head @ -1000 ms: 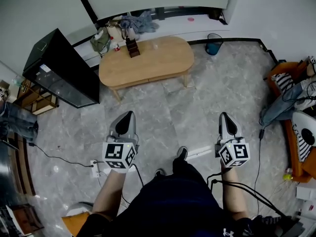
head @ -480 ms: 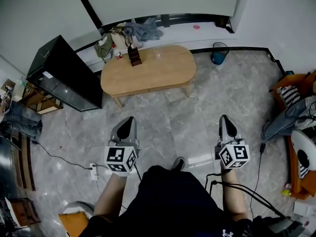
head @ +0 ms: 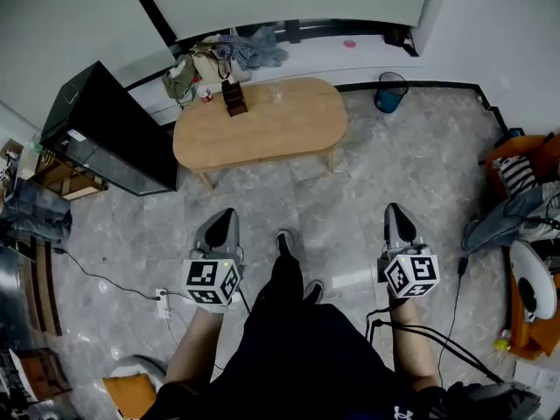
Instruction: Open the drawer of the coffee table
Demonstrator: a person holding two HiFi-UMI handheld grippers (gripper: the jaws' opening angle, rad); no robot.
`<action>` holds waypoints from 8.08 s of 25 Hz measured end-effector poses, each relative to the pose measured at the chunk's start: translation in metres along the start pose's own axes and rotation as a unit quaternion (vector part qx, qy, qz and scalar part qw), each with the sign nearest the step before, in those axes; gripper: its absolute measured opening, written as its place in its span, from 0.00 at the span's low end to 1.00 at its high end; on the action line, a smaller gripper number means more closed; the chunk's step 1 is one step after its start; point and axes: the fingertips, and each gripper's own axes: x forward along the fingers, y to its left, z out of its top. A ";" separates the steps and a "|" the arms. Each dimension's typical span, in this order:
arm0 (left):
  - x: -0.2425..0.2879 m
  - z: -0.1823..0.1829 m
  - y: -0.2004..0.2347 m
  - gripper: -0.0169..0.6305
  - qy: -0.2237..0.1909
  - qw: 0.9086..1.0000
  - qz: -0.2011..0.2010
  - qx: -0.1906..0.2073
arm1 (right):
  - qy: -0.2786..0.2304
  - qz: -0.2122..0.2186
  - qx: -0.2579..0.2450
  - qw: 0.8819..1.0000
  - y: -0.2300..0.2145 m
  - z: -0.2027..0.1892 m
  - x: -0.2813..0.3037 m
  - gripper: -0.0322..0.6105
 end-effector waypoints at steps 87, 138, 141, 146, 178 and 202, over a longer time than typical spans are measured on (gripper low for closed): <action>0.572 -0.546 0.154 0.44 0.093 0.933 -0.153 -0.312 | 0.197 0.136 -0.033 0.970 -0.207 -0.529 0.501 0.30; 0.532 -0.510 0.203 0.47 0.174 0.983 0.023 -0.061 | 0.260 0.149 -0.029 0.954 -0.186 -0.546 0.506 0.51; 0.522 -0.513 0.196 0.47 0.190 0.979 0.022 -0.066 | 0.263 0.144 -0.030 0.953 -0.185 -0.546 0.493 0.51; 0.495 -0.521 0.186 0.47 0.214 0.974 0.017 -0.071 | 0.277 0.140 -0.027 0.950 -0.176 -0.551 0.464 0.51; 0.394 -0.583 0.132 0.47 0.348 0.933 0.007 -0.093 | 0.390 0.137 -0.050 0.909 -0.158 -0.599 0.349 0.50; 0.338 -0.494 0.188 0.47 0.373 0.923 0.080 -0.044 | 0.350 0.086 -0.165 0.918 -0.194 -0.446 0.348 0.39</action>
